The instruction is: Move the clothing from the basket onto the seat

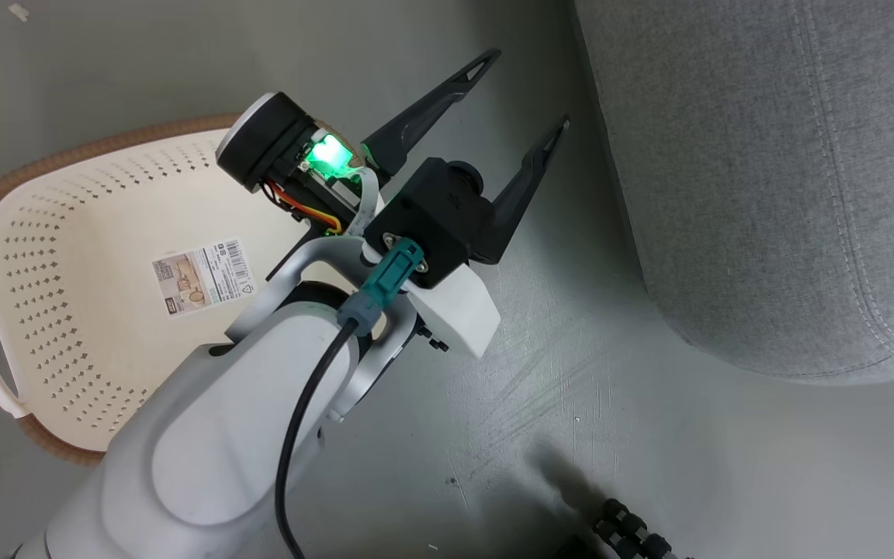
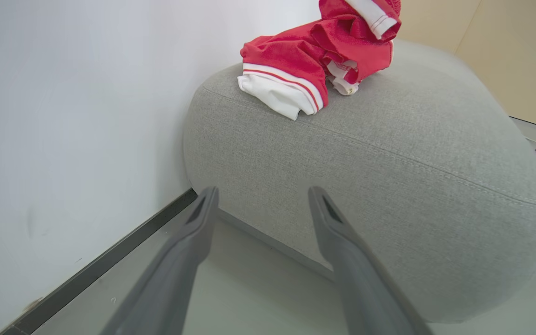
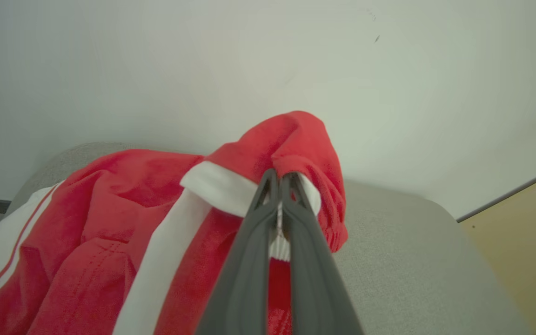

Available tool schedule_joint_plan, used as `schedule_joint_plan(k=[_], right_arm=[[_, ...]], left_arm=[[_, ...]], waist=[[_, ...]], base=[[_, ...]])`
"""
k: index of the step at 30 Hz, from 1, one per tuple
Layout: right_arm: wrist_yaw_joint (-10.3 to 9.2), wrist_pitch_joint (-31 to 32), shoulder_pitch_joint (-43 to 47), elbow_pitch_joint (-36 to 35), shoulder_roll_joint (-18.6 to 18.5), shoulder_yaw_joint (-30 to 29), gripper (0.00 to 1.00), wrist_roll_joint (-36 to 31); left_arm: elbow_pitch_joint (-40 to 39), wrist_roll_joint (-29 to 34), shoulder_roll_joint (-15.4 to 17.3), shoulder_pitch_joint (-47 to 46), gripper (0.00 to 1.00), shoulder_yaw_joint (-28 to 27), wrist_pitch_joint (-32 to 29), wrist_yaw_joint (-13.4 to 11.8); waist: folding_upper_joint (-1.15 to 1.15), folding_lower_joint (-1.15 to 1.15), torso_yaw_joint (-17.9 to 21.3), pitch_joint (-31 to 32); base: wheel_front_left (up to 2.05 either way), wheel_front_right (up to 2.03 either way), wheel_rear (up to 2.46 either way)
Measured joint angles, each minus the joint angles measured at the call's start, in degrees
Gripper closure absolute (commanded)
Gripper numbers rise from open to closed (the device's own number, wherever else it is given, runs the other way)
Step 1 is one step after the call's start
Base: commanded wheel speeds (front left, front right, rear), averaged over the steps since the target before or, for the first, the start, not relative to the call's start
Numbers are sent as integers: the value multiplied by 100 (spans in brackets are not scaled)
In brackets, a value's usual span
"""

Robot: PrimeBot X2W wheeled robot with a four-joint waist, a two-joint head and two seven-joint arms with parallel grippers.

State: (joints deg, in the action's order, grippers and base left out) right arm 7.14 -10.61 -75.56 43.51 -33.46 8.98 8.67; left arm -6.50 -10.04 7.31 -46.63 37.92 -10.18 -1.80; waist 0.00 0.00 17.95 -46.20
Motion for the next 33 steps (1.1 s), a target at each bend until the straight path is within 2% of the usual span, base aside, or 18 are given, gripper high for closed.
schedule_joint_plan(k=[2, 6, 11, 12, 13, 14, 15, 16, 17, 18, 27, 33], right_arm=[[0, 119, -4, 171, 145, -130, 100, 326], [0, 119, 21, 400, 457, -127, 100, 427], [0, 103, 29, 570, 482, -145, 100, 601], [0, 103, 43, 598, 497, -141, 95, 625], [0, 102, 55, 627, 512, -121, 84, 624], [0, 100, 70, 655, 525, -99, 65, 625], [0, 93, 104, 662, 539, -83, 52, 625], [0, 64, 141, 670, 554, -73, 22, 627], [0, 49, 166, 682, 565, -62, 7, 634], [0, 29, 179, 681, 569, -46, 0, 634], [0, -144, 494, 597, 616, 68, 0, 753], [0, -260, 760, 319, 826, 272, 0, 810]], left_arm=[[27, 7, 3, -5, 0, -9, 25, 0], [198, 5, 53, -5, 0, -73, 179, 47], [280, 2, 66, -5, 0, -136, 245, 47], [304, 0, 70, -5, 0, -143, 283, 47], [323, 0, 77, -5, 0, -155, 299, 47], [345, 0, 85, -5, 0, -169, 327, 47], [363, 0, 96, -5, 0, -182, 341, 47], [378, 0, 107, -5, 0, -190, 371, 47], [390, -1, 119, -5, 0, -199, 380, 47], [404, -1, 129, -5, 0, -204, 409, 46], [504, -18, 168, 7, 0, -349, 699, 33], [546, -103, 178, 70, 0, -545, 931, -111]], waist=[[0, 0, -1, -60], [0, 0, 11, -75], [0, 0, 15, -30], [0, 0, 16, -14], [0, 0, 17, 3], [0, 0, 19, 22], [0, 0, 21, 43], [0, 0, 23, 65], [0, 0, 25, 90], [0, 0, 29, 115], [0, 0, 49, 411], [0, 0, 40, 669]], base=[[0, 0, 0], [0, 0, 0], [0, 0, 0], [0, 0, 0], [0, 0, 0], [0, 0, 0], [0, 0, 0], [0, 0, 0], [0, 0, 0], [0, 0, 0], [0, 0, 0], [0, 0, 0]])
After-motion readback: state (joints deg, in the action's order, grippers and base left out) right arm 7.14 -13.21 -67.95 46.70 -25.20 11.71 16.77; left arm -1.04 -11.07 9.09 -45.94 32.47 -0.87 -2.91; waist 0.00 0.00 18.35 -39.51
